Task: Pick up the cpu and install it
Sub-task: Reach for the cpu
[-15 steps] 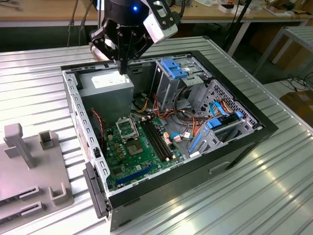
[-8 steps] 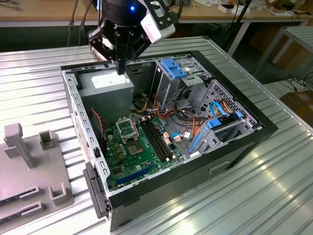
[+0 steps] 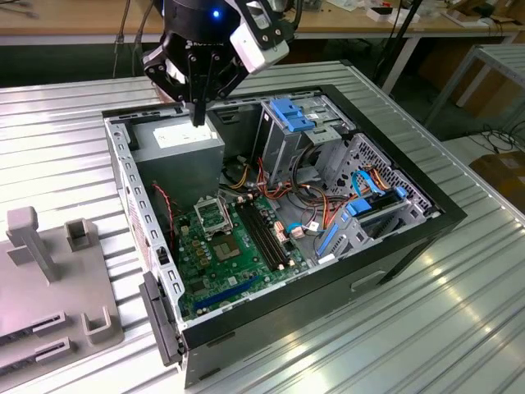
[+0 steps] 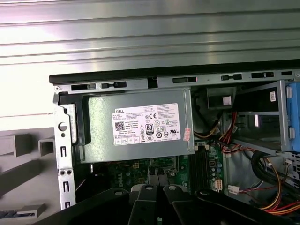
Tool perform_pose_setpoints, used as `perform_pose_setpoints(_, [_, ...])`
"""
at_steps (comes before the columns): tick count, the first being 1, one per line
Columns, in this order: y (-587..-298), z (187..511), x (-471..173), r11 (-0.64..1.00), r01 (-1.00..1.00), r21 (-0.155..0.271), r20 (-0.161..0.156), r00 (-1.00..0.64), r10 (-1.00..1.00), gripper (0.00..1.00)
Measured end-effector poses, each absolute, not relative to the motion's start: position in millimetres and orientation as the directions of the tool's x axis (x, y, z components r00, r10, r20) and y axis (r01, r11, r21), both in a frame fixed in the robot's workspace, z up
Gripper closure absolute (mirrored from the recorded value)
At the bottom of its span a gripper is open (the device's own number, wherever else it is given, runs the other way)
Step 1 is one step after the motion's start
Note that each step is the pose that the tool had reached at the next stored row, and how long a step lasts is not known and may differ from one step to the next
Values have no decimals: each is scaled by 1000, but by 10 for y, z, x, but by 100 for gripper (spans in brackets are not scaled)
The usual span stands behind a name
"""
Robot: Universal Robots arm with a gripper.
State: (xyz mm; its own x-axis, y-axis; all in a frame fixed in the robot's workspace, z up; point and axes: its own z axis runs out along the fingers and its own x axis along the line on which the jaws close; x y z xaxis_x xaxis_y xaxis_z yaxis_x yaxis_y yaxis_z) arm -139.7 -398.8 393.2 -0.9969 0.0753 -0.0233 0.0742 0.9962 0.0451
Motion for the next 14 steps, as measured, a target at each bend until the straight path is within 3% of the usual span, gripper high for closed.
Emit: perform_pose_setpoints(14, [-3989, 3930, -1450, 996, 74, 45, -23, -997, 75, 89])
